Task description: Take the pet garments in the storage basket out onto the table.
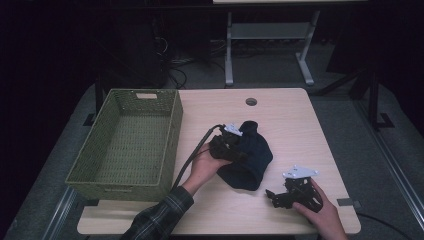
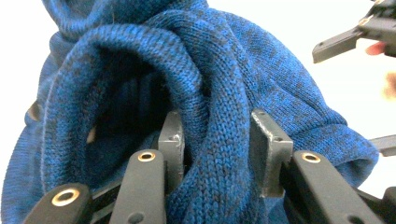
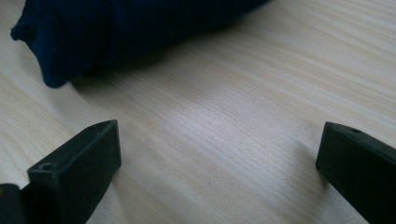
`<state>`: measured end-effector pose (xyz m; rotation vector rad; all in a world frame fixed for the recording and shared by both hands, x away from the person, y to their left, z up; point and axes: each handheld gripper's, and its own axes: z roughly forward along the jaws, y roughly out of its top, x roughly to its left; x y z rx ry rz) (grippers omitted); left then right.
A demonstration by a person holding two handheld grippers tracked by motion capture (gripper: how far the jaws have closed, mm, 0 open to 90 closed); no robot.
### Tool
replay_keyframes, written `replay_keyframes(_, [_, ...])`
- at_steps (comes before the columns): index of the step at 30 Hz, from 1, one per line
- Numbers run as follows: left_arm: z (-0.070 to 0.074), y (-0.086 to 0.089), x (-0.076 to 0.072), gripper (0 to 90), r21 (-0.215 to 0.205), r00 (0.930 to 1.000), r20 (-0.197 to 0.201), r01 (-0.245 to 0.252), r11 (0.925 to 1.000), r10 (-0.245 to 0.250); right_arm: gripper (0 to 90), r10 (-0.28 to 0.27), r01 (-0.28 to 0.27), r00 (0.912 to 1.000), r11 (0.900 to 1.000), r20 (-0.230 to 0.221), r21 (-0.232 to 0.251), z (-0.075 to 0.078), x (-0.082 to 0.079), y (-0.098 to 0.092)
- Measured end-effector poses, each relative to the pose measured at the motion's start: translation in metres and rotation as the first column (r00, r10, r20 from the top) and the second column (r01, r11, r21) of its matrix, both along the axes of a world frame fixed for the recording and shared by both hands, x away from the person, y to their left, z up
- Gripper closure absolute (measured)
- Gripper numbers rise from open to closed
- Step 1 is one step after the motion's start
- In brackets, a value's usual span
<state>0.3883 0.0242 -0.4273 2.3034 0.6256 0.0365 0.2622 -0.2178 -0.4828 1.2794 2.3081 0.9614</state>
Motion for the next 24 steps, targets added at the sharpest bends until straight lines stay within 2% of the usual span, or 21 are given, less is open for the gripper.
replay_keyframes(4, [-0.019,-0.012,-0.003,60.2,0.044,1.0,0.005,0.002,0.999,-0.003,0.0,0.0,0.0,1.0,1.0,0.001,-0.001,0.0,0.0,0.0])
replay_keyframes(7, [-0.027,-0.016,-0.005,59.2,0.045,1.0,0.003,-0.003,0.999,0.003,0.0,0.001,-0.001,1.0,1.0,0.001,-0.002,0.0,0.0,0.0])
replay_keyframes(10, [-0.029,-0.017,-0.002,57.0,0.044,0.9998,-0.015,-0.015,0.9989,0.016,0.0,0.001,-0.001,1.0,1.0,0.001,-0.001,0.0,0.0,0.0])
replay_keyframes(14, [-0.031,-0.017,-0.001,46.1,0.027,0.9991,-0.032,-0.025,0.9993,0.026,0.0,0.001,-0.001,1.0,1.0,0.001,-0.002,0.0,0.0,0.0])
replay_keyframes(19, [-0.027,-0.015,-0.001,34.6,0.019,0.9985,-0.036,-0.041,0.999,0.042,0.0,0.002,-0.002,1.0,1.0,0.001,-0.002,0.0,0.0,0.0])
replay_keyframes(22, [-0.023,-0.014,-0.001,27.3,0.029,0.999,-0.027,-0.034,0.999,0.035,0.0,0.002,-0.002,1.0,1.0,0.001,-0.003,0.0,0.0,0.0])
replay_keyframes(24, [-0.02,-0.014,-0.002,23.5,0.021,0.9987,-0.019,-0.047,0.9987,0.047,0.0,0.001,-0.001,1.0,1.0,0.001,-0.002,0.0,0.0,0.0])
